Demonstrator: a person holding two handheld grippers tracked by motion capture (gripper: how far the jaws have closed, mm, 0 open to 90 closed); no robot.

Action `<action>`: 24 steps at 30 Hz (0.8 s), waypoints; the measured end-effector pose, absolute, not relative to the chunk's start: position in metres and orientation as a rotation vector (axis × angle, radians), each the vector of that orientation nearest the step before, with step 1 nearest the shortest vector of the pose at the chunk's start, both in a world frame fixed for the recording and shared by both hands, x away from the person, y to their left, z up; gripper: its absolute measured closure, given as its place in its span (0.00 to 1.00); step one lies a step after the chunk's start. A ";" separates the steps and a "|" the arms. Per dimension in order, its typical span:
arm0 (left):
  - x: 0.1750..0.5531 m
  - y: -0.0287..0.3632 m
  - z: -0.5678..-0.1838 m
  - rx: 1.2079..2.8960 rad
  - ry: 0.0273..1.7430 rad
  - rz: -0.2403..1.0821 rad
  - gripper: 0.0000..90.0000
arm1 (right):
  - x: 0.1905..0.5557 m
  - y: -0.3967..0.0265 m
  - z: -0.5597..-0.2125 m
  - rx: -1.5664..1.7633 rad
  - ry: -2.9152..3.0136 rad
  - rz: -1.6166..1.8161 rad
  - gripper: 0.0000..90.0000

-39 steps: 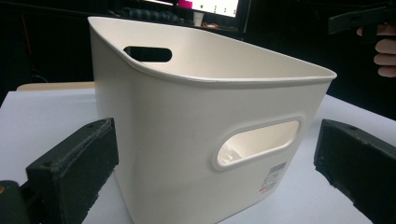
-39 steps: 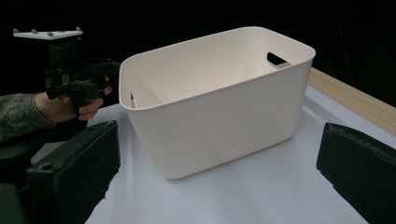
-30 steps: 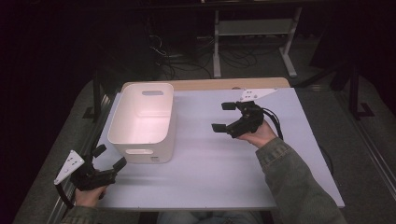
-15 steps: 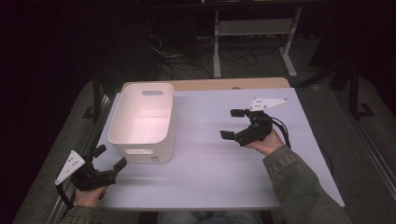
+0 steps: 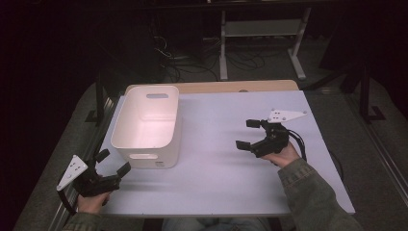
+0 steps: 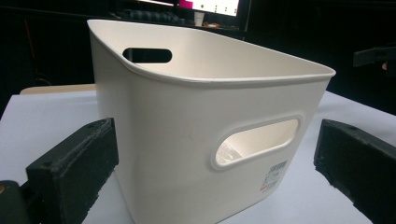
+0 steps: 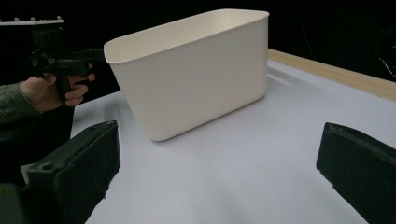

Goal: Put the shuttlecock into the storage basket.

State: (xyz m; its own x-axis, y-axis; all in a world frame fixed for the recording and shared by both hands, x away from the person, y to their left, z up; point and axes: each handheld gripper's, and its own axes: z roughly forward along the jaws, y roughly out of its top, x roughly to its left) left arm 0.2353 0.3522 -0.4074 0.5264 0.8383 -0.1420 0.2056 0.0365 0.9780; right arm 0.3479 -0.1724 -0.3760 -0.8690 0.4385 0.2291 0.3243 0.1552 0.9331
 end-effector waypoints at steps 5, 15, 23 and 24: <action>0.236 0.352 -0.408 1.491 0.949 0.616 0.00 | 0.343 -0.183 -0.381 0.798 2.294 1.828 0.00; 0.237 0.352 -0.408 1.490 0.949 0.615 0.00 | 0.329 -0.202 -0.395 0.846 2.238 1.793 0.02; 0.238 0.352 -0.408 1.496 0.944 0.616 0.00 | 0.321 -0.218 -0.403 0.904 2.207 1.773 0.00; 0.238 0.352 -0.408 1.497 0.943 0.614 0.00 | 0.320 -0.221 -0.403 0.912 2.198 1.770 0.00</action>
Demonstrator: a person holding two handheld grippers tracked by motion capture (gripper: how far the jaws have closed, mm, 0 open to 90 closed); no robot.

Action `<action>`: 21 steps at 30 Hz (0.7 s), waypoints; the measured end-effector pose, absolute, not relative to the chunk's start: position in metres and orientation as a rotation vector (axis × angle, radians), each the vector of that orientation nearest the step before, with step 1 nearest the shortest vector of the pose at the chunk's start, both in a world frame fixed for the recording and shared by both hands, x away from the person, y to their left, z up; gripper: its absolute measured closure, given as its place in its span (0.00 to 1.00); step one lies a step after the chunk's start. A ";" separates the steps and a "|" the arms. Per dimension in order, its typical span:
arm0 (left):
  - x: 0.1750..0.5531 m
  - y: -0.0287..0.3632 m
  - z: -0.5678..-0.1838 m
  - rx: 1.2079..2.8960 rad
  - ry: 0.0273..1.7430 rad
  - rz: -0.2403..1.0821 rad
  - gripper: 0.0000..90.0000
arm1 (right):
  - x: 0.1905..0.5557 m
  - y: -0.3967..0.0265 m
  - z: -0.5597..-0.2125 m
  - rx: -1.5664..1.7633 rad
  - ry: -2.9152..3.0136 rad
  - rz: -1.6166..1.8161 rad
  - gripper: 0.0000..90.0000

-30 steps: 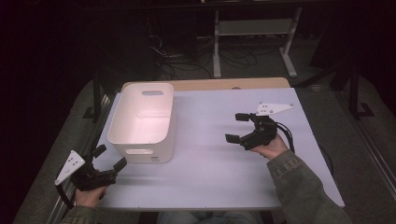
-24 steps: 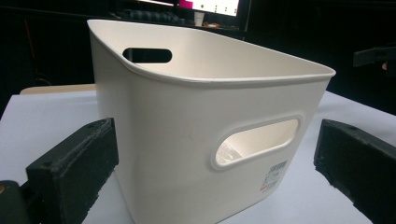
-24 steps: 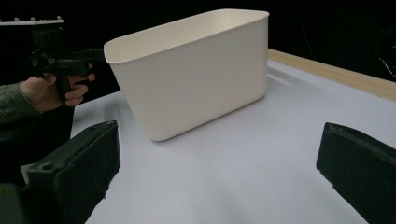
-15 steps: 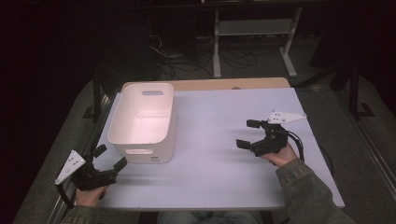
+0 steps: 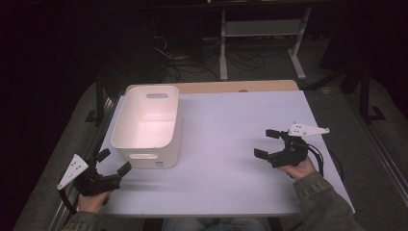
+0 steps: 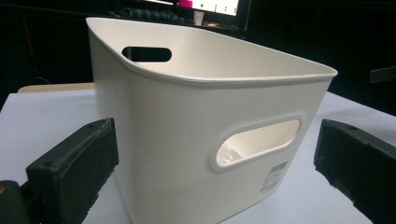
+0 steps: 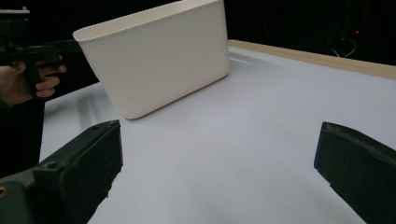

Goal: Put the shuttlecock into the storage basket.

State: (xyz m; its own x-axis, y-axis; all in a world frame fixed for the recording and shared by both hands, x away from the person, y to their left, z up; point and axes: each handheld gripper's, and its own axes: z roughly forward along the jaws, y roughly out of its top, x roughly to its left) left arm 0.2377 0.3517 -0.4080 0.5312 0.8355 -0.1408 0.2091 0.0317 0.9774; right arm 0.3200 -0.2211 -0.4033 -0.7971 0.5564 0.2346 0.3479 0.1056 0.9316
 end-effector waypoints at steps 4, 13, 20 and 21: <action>0.238 0.351 -0.408 1.491 0.947 0.609 0.00 | 0.316 -0.230 -0.408 0.944 2.183 1.752 0.00; 0.238 0.351 -0.408 1.501 0.947 0.612 0.00 | 0.305 -0.249 -0.415 0.996 2.140 1.718 0.00; 0.238 0.351 -0.408 1.497 0.948 0.612 0.00 | 0.296 -0.263 -0.419 1.017 2.094 1.716 0.00; 0.238 0.351 -0.408 1.501 0.947 0.614 0.00 | 0.294 -0.265 -0.420 1.027 2.088 1.715 0.00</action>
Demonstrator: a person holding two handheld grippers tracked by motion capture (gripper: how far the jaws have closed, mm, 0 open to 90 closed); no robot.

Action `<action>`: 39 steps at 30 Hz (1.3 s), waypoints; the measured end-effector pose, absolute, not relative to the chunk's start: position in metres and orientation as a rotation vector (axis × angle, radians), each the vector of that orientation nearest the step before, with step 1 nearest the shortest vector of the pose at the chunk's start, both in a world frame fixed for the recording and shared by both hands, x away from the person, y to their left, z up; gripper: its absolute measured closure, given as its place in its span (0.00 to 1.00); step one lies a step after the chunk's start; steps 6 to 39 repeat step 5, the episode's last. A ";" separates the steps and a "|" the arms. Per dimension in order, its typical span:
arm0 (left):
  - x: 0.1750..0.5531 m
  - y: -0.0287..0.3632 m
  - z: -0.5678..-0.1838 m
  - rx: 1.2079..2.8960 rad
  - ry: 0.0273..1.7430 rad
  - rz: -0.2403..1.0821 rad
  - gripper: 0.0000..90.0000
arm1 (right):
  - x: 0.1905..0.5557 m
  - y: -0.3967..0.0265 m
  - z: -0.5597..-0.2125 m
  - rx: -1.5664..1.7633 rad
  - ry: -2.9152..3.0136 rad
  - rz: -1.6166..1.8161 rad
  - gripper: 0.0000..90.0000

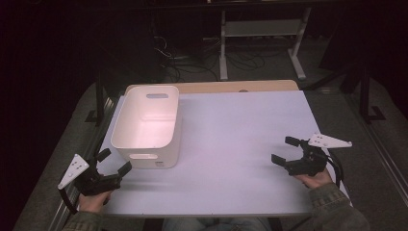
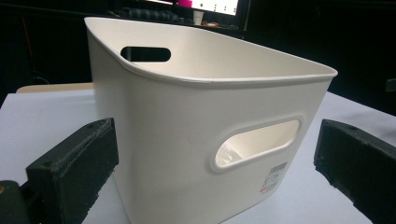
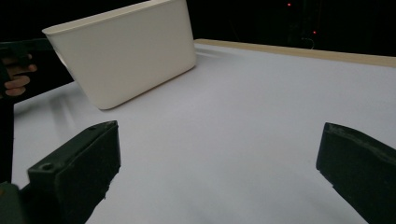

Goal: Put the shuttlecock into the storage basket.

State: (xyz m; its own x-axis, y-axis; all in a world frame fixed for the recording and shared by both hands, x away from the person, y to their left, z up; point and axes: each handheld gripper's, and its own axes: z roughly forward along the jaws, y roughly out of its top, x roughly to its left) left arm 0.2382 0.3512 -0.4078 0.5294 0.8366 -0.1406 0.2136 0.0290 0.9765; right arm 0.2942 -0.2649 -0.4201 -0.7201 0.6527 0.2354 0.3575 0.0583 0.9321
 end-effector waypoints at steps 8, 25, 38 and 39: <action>0.239 0.351 -0.407 1.493 0.941 0.612 0.00 | 0.287 -0.274 -0.422 1.043 2.068 1.710 0.00; 0.239 0.351 -0.407 1.493 0.941 0.612 0.00 | 0.287 -0.274 -0.422 1.043 2.068 1.710 0.00; 0.239 0.351 -0.407 1.493 0.941 0.612 0.00 | 0.287 -0.274 -0.422 1.043 2.068 1.710 0.00; 0.239 0.351 -0.407 1.493 0.941 0.612 0.00 | 0.287 -0.274 -0.422 1.043 2.068 1.710 0.00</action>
